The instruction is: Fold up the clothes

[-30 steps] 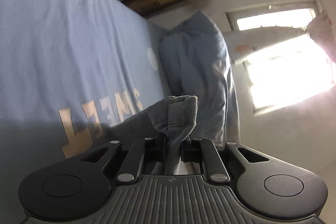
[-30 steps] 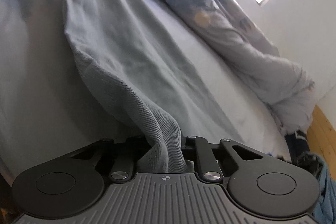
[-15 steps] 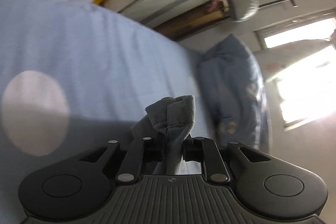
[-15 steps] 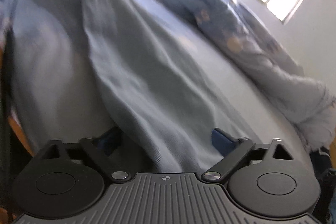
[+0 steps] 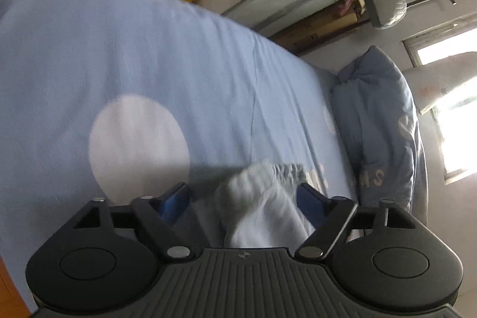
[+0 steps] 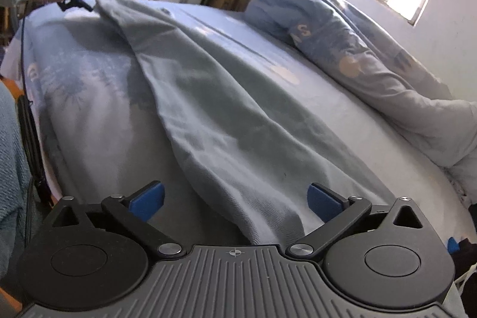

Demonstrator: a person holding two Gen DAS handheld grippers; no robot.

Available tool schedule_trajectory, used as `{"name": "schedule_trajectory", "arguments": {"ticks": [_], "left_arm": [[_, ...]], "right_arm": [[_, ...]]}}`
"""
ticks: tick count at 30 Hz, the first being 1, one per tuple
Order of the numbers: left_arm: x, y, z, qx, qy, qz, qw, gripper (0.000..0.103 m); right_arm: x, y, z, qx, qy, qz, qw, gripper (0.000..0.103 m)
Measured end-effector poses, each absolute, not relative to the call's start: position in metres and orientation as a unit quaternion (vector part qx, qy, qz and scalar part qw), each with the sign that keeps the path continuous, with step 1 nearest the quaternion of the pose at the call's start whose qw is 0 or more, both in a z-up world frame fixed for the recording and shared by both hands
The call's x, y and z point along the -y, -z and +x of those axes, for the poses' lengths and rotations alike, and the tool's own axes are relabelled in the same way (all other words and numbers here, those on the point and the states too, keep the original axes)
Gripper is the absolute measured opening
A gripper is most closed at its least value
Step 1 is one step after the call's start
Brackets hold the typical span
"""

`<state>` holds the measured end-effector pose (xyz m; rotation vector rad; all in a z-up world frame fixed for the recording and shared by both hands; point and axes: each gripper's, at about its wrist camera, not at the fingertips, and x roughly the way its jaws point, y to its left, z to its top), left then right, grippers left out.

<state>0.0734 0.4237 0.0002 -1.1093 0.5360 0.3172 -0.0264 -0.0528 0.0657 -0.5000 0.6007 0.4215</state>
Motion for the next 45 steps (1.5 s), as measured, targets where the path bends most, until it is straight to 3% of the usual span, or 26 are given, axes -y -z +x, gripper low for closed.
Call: {"name": "schedule_trajectory", "arguments": {"ticks": [2,5,8,12,18,24,30,32,34,35,36,37,41,45], "left_arm": [[-0.428,-0.015,0.068,-0.232,-0.174,-0.495,0.819,0.085],[-0.428,-0.048,0.075,-0.212,-0.181,-0.427,0.86,0.094],[-0.408,-0.076,0.116,-0.262,-0.124,-0.327,0.9,0.102],[-0.371,-0.09,0.182,-0.34,-0.039,-0.195,0.919,0.103],[-0.365,-0.066,0.253,-0.406,-0.01,-0.12,0.906,0.103],[-0.374,-0.026,0.271,-0.474,0.056,-0.094,0.874,0.095],[-0.36,-0.003,0.28,-0.489,0.125,-0.076,0.86,0.096],[-0.352,-0.003,0.281,-0.484,0.141,-0.079,0.86,0.087],[-0.341,-0.007,0.281,-0.492,0.139,-0.055,0.857,0.056],[-0.337,-0.009,0.28,-0.497,0.135,-0.044,0.856,0.052],[-0.336,-0.013,0.278,-0.499,0.14,-0.045,0.854,0.038],[-0.335,-0.016,0.276,-0.5,0.144,-0.045,0.853,0.031],[-0.318,-0.029,0.263,-0.483,0.117,-0.008,0.868,0.029],[-0.317,-0.055,0.253,-0.441,0.084,-0.044,0.893,0.029]], "right_arm": [[0.053,-0.069,-0.028,-0.293,-0.207,-0.225,0.906,0.102],[0.05,-0.078,-0.022,-0.312,-0.219,-0.173,0.908,0.103],[0.036,-0.094,-0.008,-0.333,-0.25,-0.101,0.904,0.103],[0.009,-0.112,0.009,-0.339,-0.309,-0.024,0.888,0.103],[-0.043,-0.12,0.021,-0.343,-0.381,0.008,0.859,0.103],[-0.063,-0.105,0.026,-0.362,-0.406,0.034,0.839,0.103],[-0.057,-0.086,0.04,-0.392,-0.371,0.07,0.839,0.103],[-0.053,-0.082,0.043,-0.394,-0.357,0.078,0.843,0.103],[-0.047,-0.08,0.044,-0.393,-0.342,0.083,0.85,0.103],[-0.044,-0.079,0.044,-0.394,-0.332,0.087,0.853,0.103],[-0.041,-0.079,0.045,-0.395,-0.325,0.093,0.854,0.103],[-0.037,-0.079,0.046,-0.397,-0.317,0.098,0.856,0.103],[-0.025,-0.081,0.047,-0.39,-0.3,0.108,0.864,0.103],[-0.009,-0.087,0.042,-0.381,-0.289,0.113,0.871,0.103]]}}
